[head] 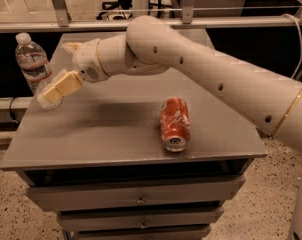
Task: Move water bottle near redbull can
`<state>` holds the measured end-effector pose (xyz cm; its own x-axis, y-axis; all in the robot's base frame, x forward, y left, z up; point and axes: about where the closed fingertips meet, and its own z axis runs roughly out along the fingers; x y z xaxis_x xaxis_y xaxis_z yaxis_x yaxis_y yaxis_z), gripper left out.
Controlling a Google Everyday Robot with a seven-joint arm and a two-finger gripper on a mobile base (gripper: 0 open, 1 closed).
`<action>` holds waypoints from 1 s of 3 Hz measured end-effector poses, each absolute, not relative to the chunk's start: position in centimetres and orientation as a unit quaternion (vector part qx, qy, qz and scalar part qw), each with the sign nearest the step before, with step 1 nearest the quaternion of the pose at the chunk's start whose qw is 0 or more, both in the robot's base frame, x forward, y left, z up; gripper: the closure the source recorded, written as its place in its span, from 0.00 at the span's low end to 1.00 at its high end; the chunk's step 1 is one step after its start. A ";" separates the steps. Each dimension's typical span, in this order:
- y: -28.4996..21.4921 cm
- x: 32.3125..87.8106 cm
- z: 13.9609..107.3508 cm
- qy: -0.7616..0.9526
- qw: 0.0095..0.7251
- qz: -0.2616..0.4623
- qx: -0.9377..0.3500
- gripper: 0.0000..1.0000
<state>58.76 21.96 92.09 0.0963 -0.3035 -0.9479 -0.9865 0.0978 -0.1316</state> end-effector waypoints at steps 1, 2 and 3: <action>24.7 58.5 92.2 0.554 0.473 0.395 -0.560 0.00; 27.0 58.4 92.3 0.540 0.482 0.414 -0.553 0.12; 28.2 59.2 92.3 0.537 0.508 0.411 -0.534 0.43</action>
Offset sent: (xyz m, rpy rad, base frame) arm 0.0022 0.0793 0.0057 0.1833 0.0196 0.0673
